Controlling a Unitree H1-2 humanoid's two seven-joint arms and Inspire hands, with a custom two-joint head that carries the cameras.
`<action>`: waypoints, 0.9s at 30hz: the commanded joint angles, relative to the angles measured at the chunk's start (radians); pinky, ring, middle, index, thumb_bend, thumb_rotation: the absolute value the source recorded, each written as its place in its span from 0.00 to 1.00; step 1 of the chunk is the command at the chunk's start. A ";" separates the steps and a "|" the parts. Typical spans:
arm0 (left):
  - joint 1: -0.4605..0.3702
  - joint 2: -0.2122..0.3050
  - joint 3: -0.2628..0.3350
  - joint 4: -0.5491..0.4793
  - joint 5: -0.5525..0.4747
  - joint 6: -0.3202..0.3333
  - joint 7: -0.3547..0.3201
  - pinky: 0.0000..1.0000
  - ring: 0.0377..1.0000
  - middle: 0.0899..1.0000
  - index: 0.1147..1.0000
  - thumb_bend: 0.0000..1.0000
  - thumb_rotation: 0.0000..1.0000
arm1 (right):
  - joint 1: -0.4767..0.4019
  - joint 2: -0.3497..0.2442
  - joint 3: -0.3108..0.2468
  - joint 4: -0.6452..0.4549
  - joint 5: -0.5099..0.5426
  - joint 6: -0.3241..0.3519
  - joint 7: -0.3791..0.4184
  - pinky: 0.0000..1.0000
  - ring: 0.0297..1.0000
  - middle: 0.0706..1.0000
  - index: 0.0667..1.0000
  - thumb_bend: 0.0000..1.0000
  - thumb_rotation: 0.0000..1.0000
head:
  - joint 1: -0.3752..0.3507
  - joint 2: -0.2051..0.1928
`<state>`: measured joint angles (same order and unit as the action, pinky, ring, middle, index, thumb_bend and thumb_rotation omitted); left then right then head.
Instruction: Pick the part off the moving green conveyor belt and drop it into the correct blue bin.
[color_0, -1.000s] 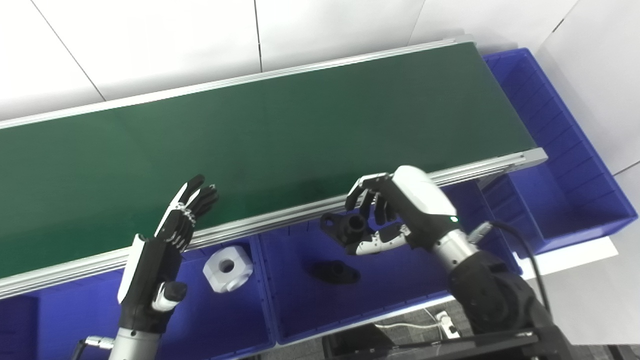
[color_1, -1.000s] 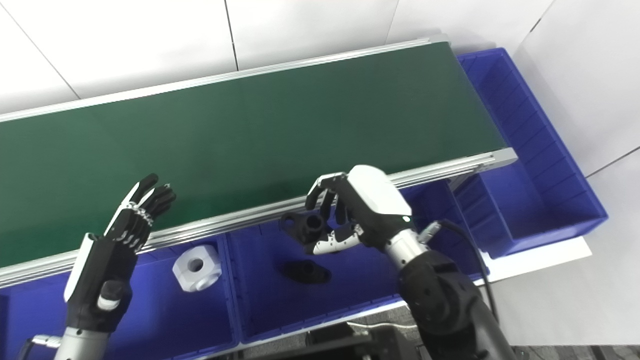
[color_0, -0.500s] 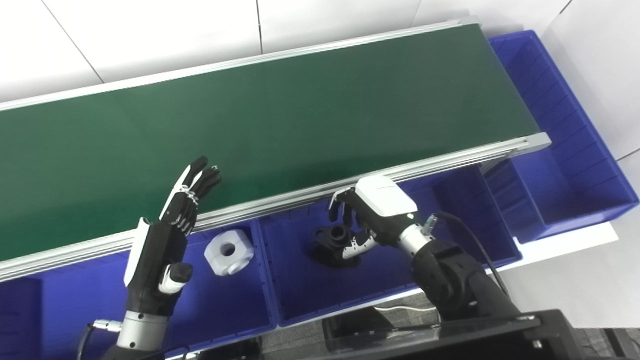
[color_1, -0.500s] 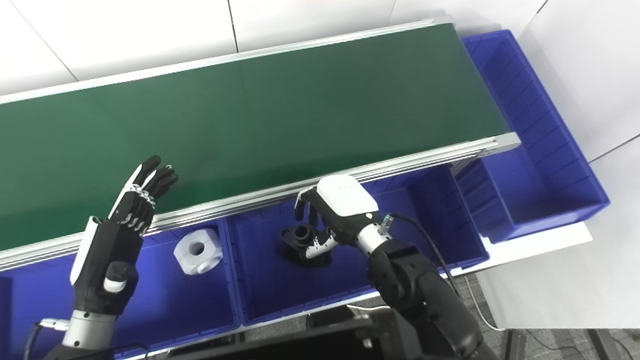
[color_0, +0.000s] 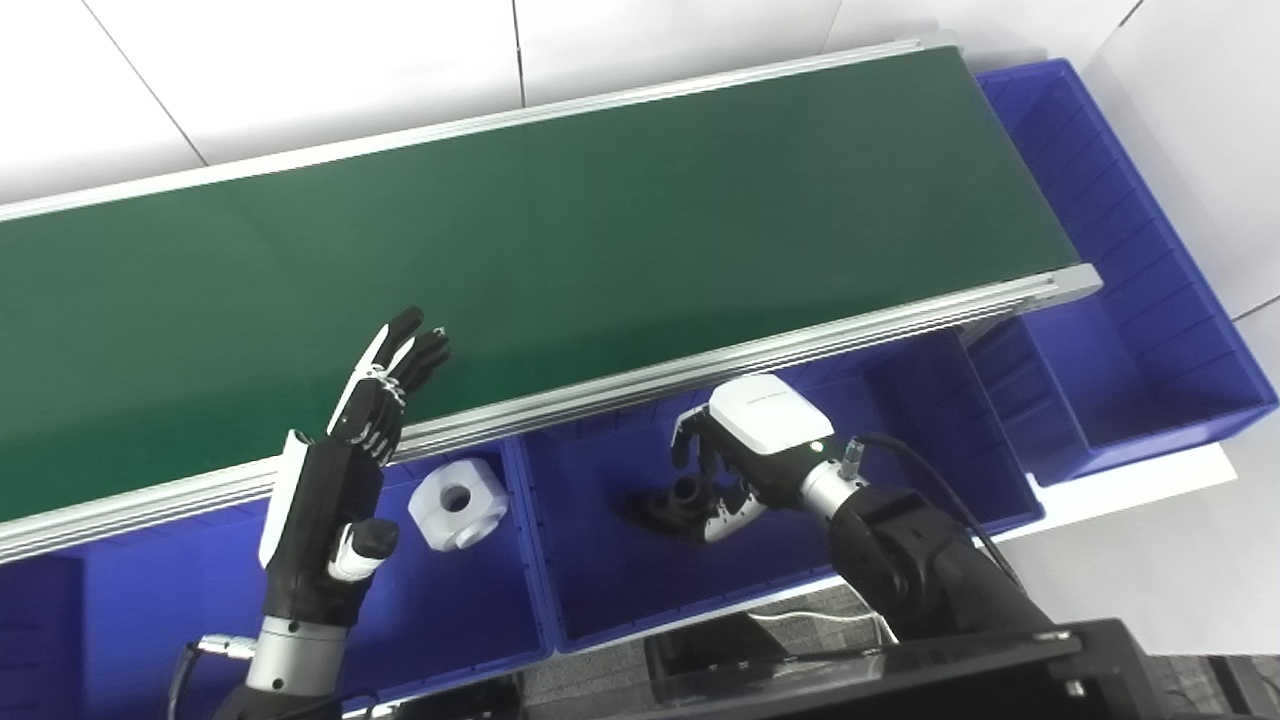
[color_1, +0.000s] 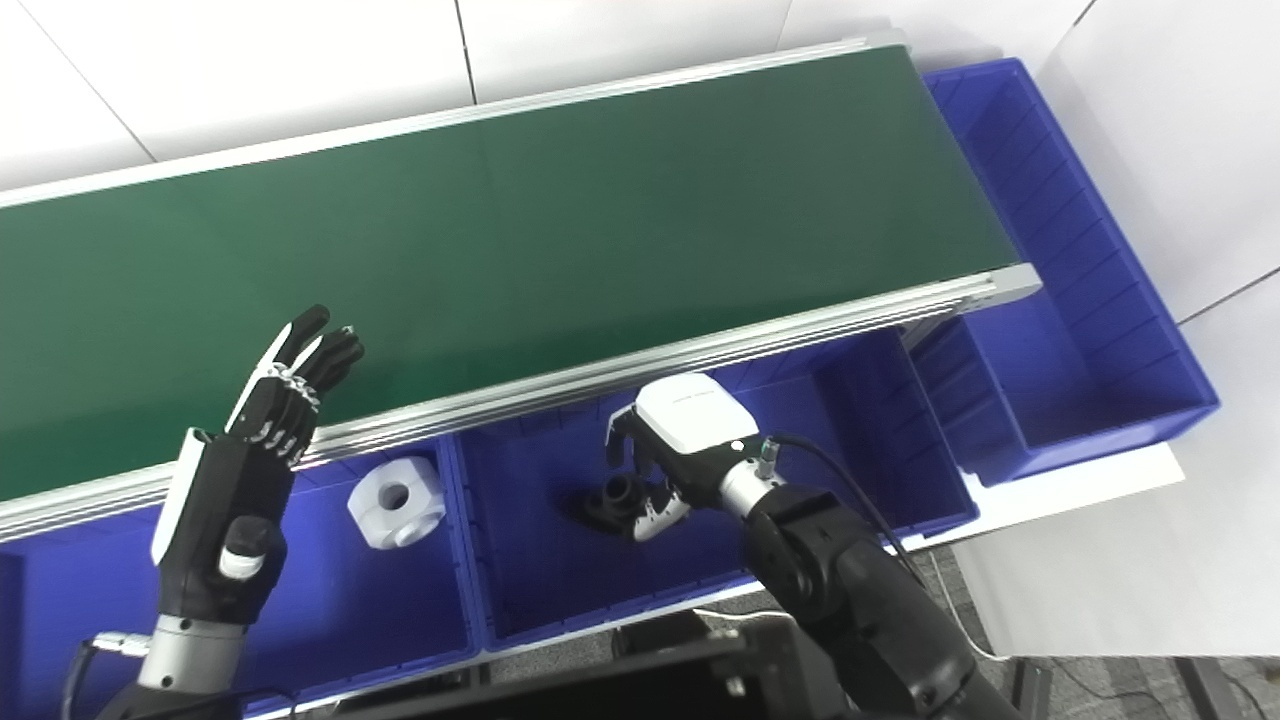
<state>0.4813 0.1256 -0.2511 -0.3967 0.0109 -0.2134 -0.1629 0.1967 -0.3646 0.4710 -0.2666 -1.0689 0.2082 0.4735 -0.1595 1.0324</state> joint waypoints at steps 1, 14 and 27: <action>0.011 0.006 0.003 -0.038 0.004 -0.015 -0.004 0.93 0.89 0.88 0.92 0.92 0.92 | -0.005 -0.001 -0.007 -0.042 -0.020 0.025 0.030 0.80 0.80 0.83 0.79 1.00 0.69 | 0.004 0.001; 0.009 0.010 0.007 -0.035 0.004 -0.013 -0.009 0.91 0.88 0.87 0.92 0.92 0.91 | 0.006 0.019 -0.026 -0.043 -0.040 0.009 0.034 0.79 0.78 0.81 0.78 1.00 0.76 | 0.016 -0.004; 0.020 0.012 0.002 -0.012 0.007 -0.012 -0.014 0.92 0.89 0.89 0.93 0.95 0.90 | 0.108 0.000 -0.102 -0.290 0.263 -0.018 0.039 0.59 0.71 0.77 0.77 1.00 0.86 | 0.147 -0.055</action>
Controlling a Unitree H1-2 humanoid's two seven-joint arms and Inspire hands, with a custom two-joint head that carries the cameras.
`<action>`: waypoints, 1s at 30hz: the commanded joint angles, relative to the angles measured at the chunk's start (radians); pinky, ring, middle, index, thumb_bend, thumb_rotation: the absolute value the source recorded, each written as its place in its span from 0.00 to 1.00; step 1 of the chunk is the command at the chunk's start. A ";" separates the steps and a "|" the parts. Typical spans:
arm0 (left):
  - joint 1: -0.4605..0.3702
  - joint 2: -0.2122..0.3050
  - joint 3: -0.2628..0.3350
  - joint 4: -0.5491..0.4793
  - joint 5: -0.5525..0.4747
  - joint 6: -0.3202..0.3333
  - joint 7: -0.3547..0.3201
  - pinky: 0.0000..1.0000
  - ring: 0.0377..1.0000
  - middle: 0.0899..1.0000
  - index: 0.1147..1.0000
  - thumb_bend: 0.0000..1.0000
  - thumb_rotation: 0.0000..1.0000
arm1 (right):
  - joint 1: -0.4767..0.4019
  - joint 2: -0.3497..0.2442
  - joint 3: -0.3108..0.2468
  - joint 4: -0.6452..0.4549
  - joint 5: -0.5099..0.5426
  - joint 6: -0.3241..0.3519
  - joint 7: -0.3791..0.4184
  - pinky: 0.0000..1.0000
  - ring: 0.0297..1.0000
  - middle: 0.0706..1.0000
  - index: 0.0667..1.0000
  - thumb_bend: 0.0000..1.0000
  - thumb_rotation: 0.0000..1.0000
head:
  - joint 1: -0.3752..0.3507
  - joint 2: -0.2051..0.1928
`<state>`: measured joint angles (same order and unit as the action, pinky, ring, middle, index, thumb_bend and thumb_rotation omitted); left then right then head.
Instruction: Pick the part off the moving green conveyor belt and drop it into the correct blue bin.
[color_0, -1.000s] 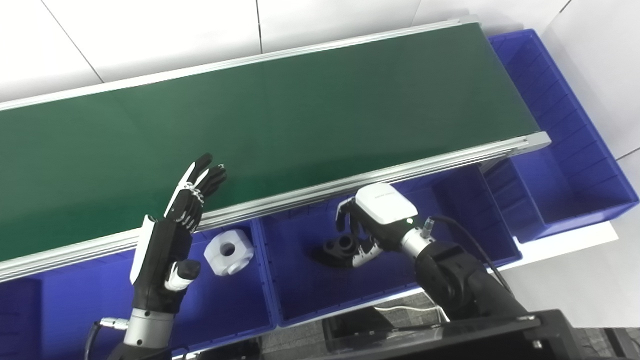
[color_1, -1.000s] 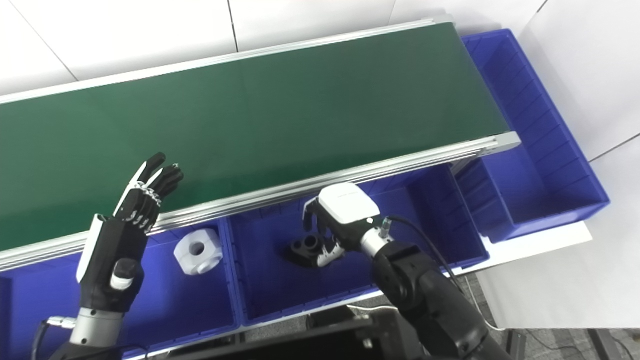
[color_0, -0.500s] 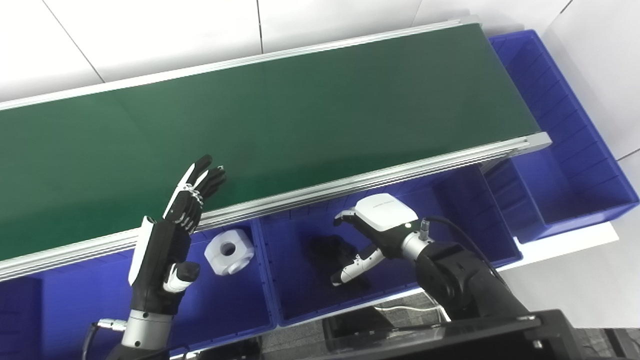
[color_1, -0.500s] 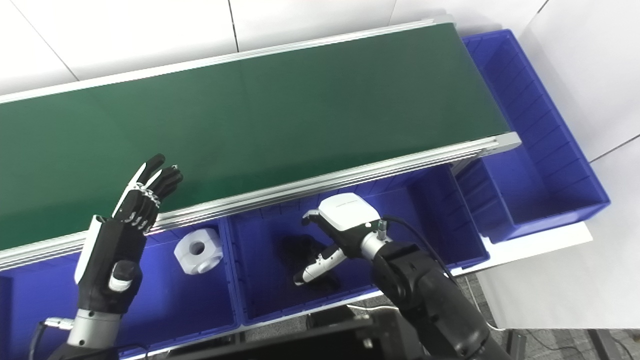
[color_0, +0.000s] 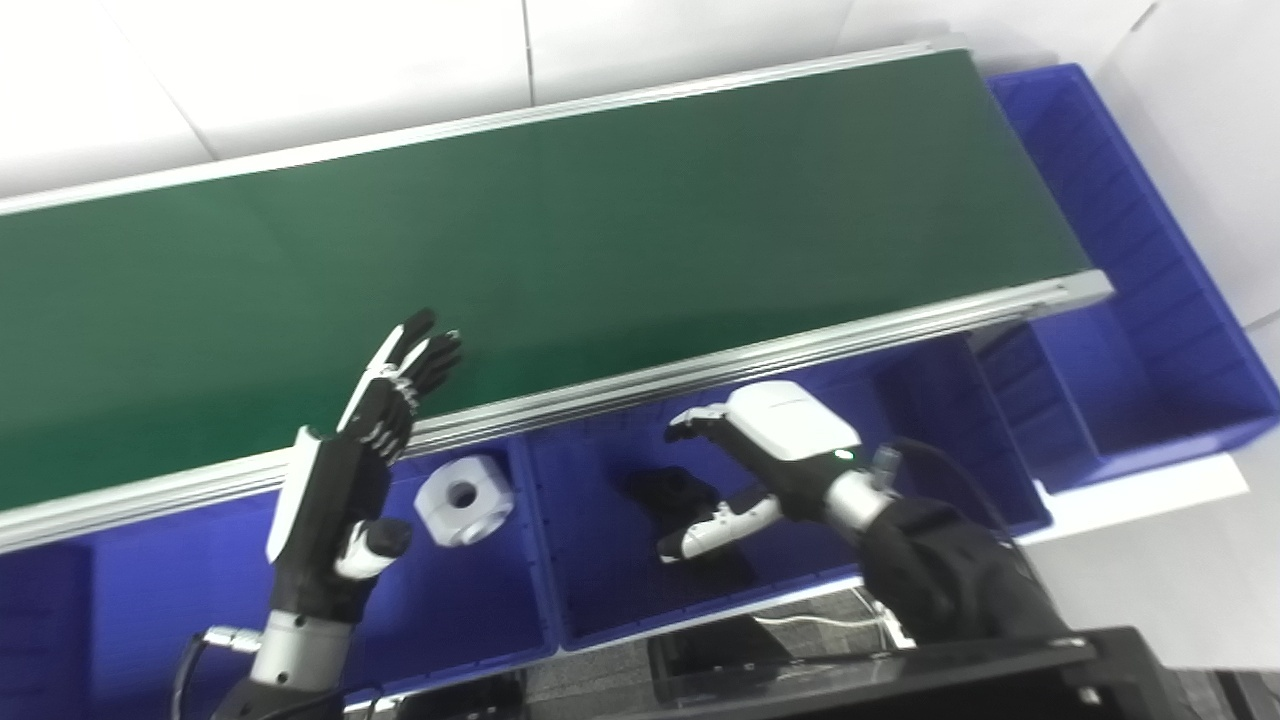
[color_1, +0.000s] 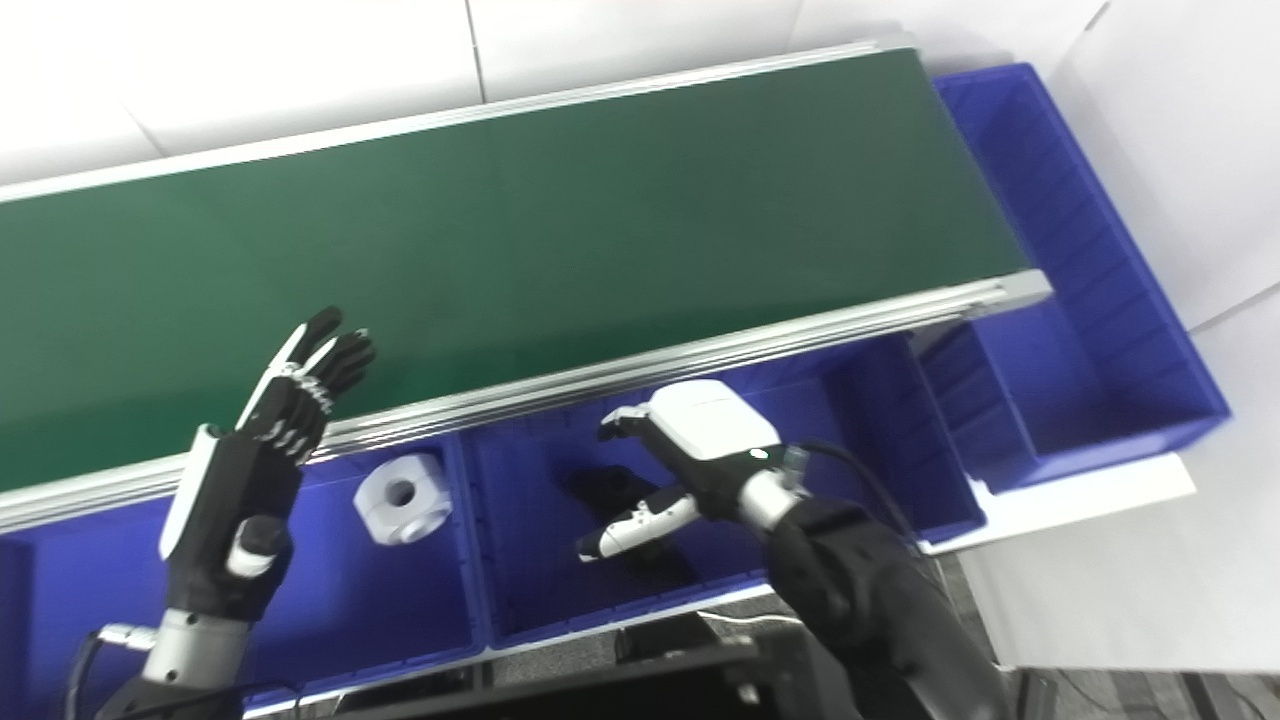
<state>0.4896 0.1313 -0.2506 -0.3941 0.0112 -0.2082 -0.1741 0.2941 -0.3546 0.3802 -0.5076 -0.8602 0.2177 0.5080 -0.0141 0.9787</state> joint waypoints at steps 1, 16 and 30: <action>0.012 0.006 0.001 -0.013 0.011 -0.017 -0.002 0.92 0.89 0.88 0.93 0.96 0.90 | 0.022 -0.016 -0.018 -0.076 0.089 -0.026 0.012 0.58 0.71 0.77 0.77 1.00 0.89 | 0.016 -0.003; 0.009 0.015 0.001 0.051 0.033 -0.067 -0.003 0.91 0.89 0.89 0.92 0.95 0.91 | 0.092 0.132 -0.114 0.012 0.570 -0.451 -0.302 0.66 0.72 0.76 0.75 0.94 0.92 | 0.074 -0.070; 0.029 0.045 0.013 0.124 0.032 -0.155 -0.004 0.92 0.90 0.89 0.92 0.94 0.92 | 0.011 0.286 -0.094 0.370 0.610 -0.609 -0.421 0.83 0.88 0.89 0.86 1.00 1.00 | 0.053 -0.163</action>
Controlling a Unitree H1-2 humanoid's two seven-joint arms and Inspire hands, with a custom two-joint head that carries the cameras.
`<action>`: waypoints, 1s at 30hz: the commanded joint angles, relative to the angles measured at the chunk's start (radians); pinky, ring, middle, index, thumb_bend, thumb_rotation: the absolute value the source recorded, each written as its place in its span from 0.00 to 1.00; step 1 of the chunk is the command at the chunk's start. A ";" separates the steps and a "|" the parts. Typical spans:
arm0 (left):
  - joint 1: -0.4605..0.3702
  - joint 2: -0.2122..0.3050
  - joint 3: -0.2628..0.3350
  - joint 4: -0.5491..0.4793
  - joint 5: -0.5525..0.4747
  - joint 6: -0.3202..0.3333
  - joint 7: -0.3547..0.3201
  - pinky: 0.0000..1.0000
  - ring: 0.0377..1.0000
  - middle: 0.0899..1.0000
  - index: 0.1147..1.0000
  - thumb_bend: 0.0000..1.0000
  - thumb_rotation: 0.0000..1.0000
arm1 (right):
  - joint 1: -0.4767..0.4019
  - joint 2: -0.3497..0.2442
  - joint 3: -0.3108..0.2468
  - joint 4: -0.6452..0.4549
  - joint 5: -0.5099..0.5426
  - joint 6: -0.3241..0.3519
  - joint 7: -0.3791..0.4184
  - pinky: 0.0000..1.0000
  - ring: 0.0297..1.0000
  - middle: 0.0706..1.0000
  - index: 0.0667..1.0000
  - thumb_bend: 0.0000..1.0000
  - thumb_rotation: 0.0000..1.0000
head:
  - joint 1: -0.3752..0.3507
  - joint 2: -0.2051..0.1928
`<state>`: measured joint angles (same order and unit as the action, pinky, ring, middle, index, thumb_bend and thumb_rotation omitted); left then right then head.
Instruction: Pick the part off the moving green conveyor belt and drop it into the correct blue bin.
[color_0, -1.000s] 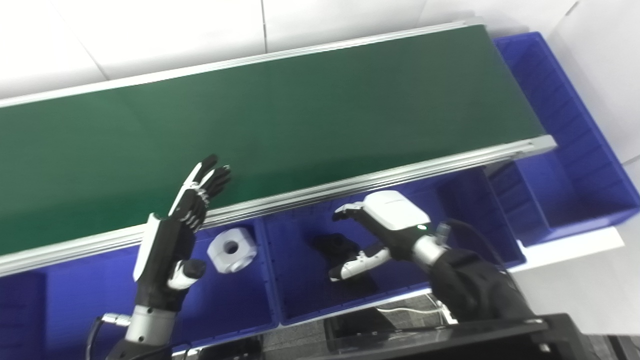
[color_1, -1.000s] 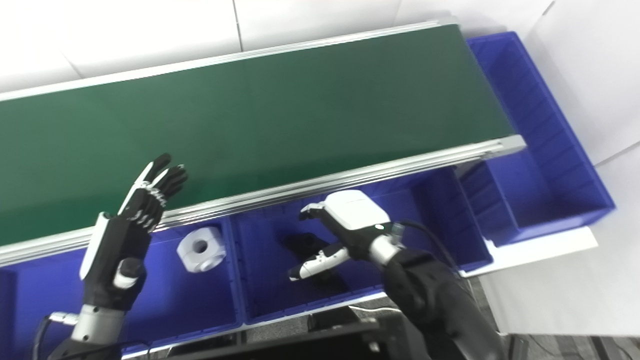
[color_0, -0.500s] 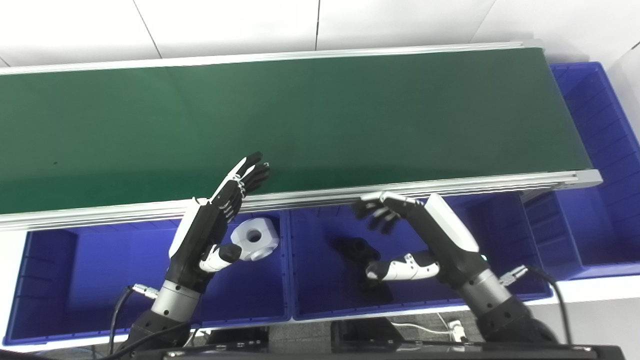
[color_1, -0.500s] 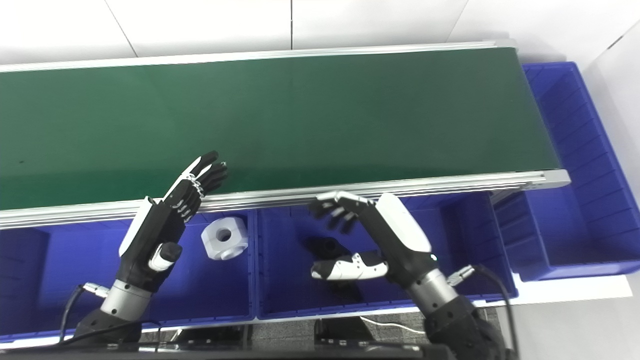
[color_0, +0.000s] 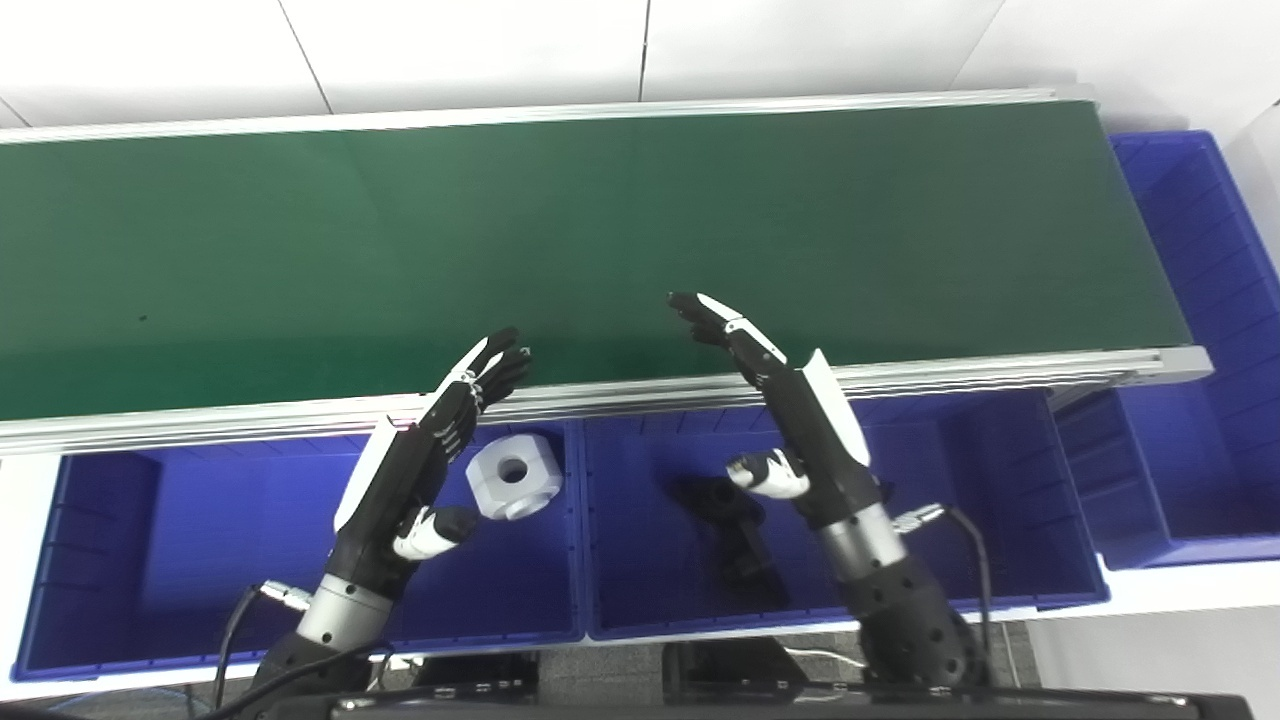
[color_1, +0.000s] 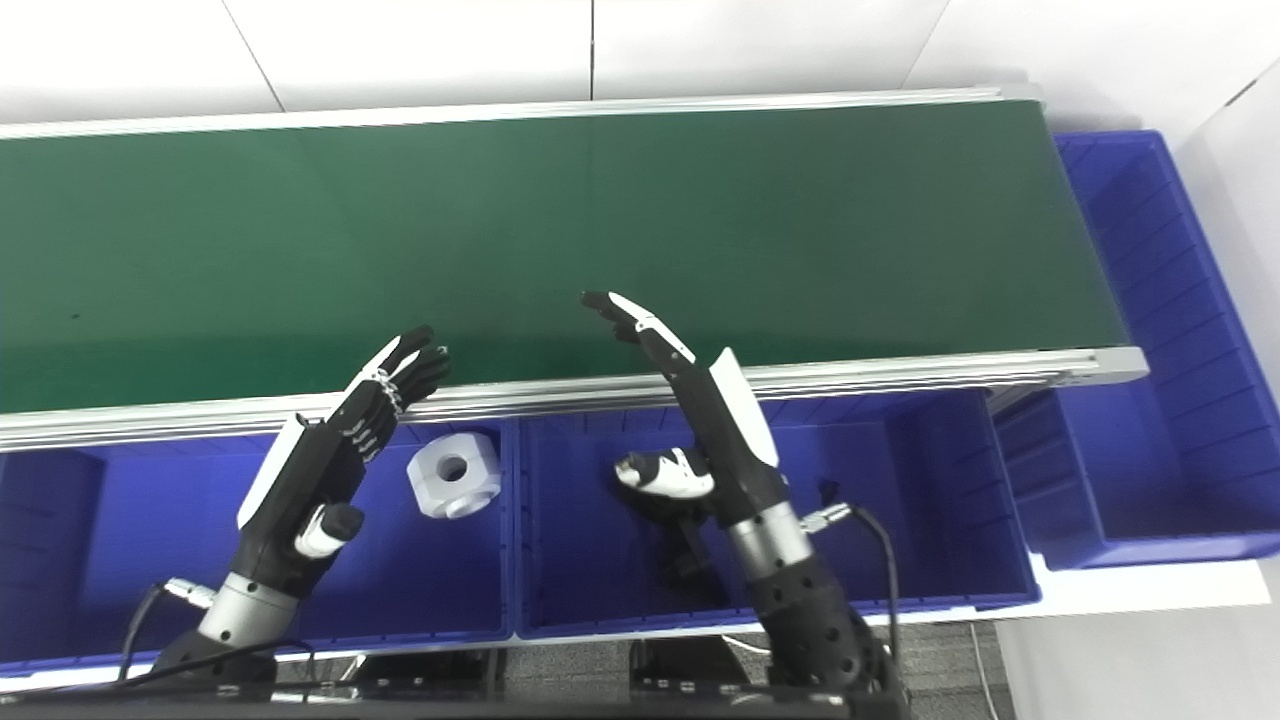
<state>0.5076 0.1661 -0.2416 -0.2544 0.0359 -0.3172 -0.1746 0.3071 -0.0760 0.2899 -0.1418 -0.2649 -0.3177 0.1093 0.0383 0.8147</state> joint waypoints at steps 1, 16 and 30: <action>0.012 0.011 0.004 -0.013 0.009 -0.048 -0.004 0.92 0.90 0.89 0.92 0.94 0.91 | -0.003 0.009 -0.005 0.024 0.018 -0.086 -0.028 0.83 0.89 0.89 0.86 1.00 1.00 | 0.001 0.001; -0.015 -0.012 -0.018 0.122 0.082 -0.147 0.014 0.88 0.89 0.87 0.89 0.93 0.93 | -0.043 -0.085 0.087 0.239 0.078 -0.152 -0.164 0.83 0.86 0.85 0.84 1.00 1.00 | 0.069 -0.147; 0.008 -0.036 -0.032 0.073 0.103 -0.119 0.015 0.90 0.90 0.89 0.91 0.92 0.93 | -0.037 -0.141 0.124 0.213 0.108 -0.152 -0.182 0.85 0.87 0.86 0.86 0.98 0.99 | 0.103 -0.091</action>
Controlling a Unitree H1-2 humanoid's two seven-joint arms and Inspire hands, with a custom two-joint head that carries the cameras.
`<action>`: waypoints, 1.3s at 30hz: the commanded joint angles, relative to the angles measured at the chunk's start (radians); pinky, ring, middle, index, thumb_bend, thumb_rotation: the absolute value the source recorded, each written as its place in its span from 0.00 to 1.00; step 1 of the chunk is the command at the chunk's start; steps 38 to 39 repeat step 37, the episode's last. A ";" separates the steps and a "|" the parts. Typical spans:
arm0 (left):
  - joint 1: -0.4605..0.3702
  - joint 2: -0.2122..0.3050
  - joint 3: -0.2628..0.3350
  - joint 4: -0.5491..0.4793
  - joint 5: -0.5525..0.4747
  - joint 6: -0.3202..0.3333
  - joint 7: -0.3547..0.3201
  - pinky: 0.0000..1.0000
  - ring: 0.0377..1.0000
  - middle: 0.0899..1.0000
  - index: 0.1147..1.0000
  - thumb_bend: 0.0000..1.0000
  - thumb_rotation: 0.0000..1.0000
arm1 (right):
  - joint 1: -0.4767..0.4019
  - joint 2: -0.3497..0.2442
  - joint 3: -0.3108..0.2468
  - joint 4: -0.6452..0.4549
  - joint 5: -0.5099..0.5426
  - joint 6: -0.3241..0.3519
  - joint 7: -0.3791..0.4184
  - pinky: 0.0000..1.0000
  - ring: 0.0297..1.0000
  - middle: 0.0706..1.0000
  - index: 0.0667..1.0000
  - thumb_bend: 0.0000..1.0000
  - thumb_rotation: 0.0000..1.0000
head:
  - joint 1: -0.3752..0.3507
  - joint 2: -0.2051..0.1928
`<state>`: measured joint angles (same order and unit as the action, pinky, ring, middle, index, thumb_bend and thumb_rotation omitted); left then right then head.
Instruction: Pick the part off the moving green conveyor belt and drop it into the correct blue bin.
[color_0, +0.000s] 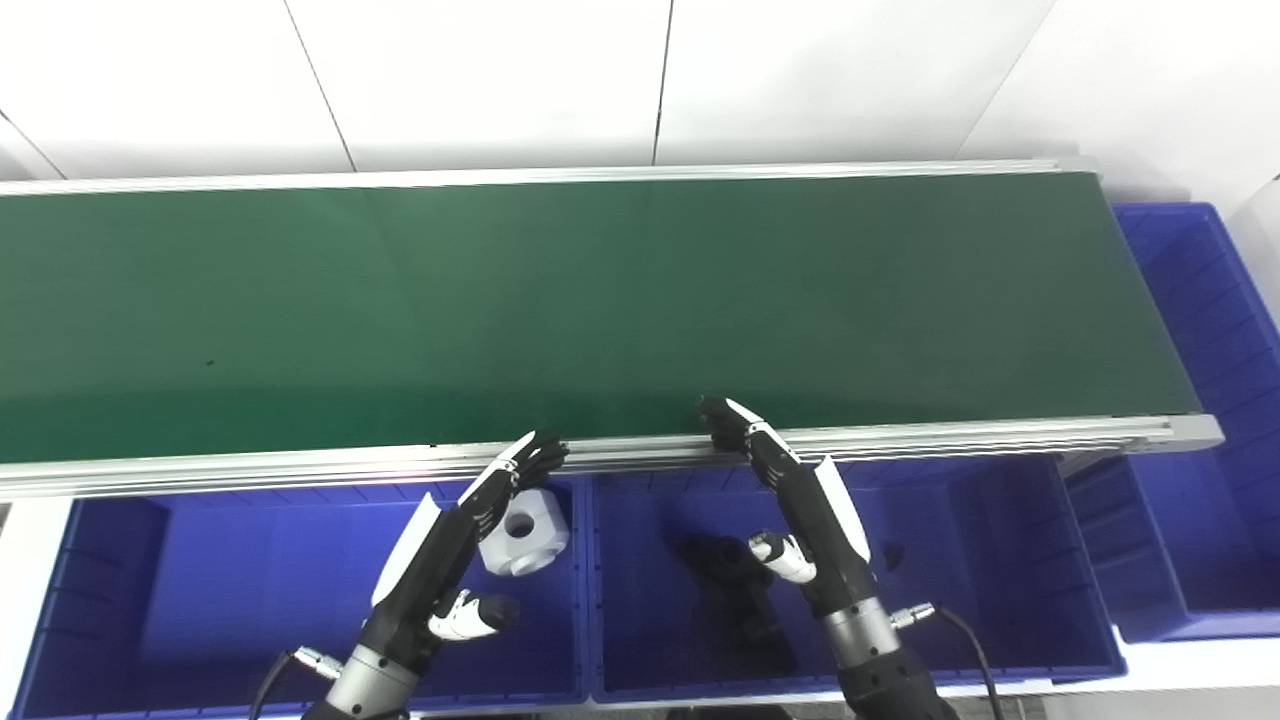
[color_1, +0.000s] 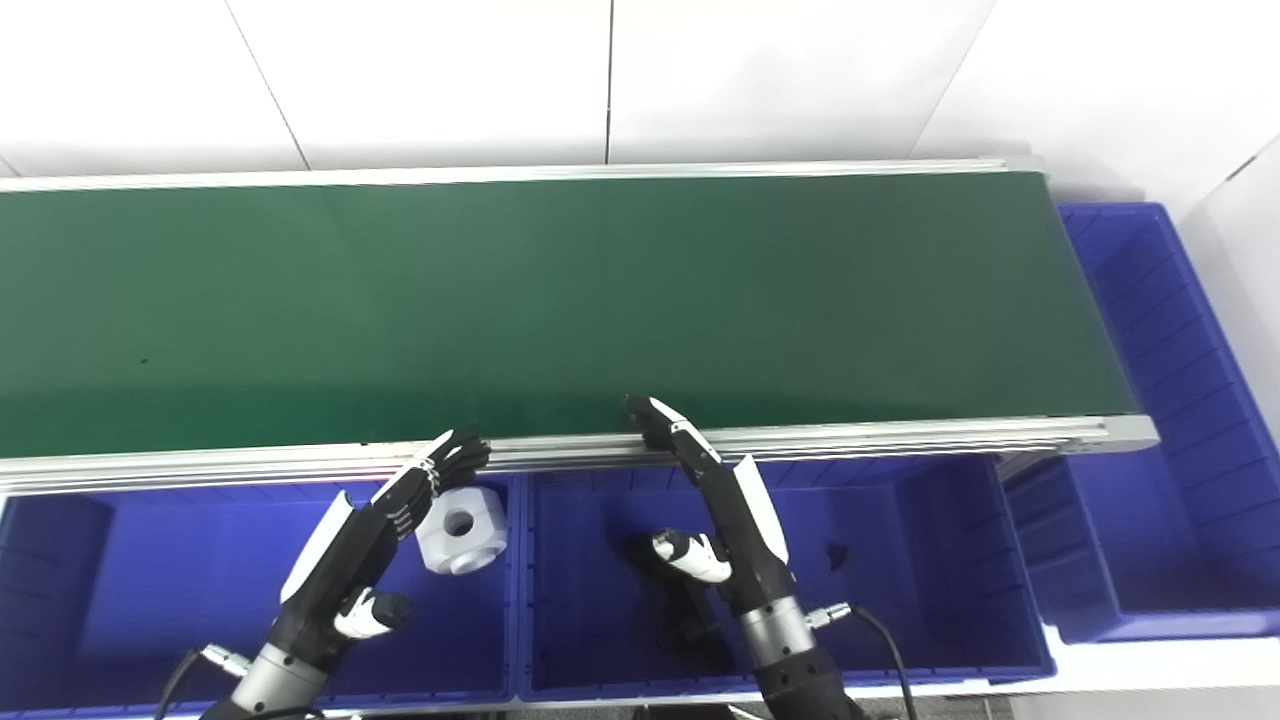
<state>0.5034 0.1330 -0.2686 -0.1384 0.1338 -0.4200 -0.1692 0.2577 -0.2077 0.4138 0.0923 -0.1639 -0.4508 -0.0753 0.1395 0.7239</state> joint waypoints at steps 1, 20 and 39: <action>0.015 -0.006 -0.006 -0.051 0.009 -0.010 0.010 0.90 0.90 0.90 0.91 0.92 0.93 | 0.014 -0.013 -0.002 -0.028 0.012 -0.019 0.008 0.85 0.87 0.87 0.86 0.98 0.98 | 0.014 0.009; 0.016 -0.025 -0.019 -0.066 0.008 -0.006 0.008 0.92 0.91 0.90 0.92 0.91 0.94 | 0.036 -0.022 -0.017 -0.070 0.056 -0.018 0.090 0.82 0.86 0.87 0.85 1.00 0.97 | 0.007 0.017; 0.028 -0.013 -0.015 -0.100 -0.012 0.001 0.005 0.93 0.91 0.91 0.92 0.92 0.94 | 0.112 0.021 -0.020 -0.202 0.062 -0.017 0.117 0.78 0.84 0.86 0.85 1.00 1.00 | -0.053 0.040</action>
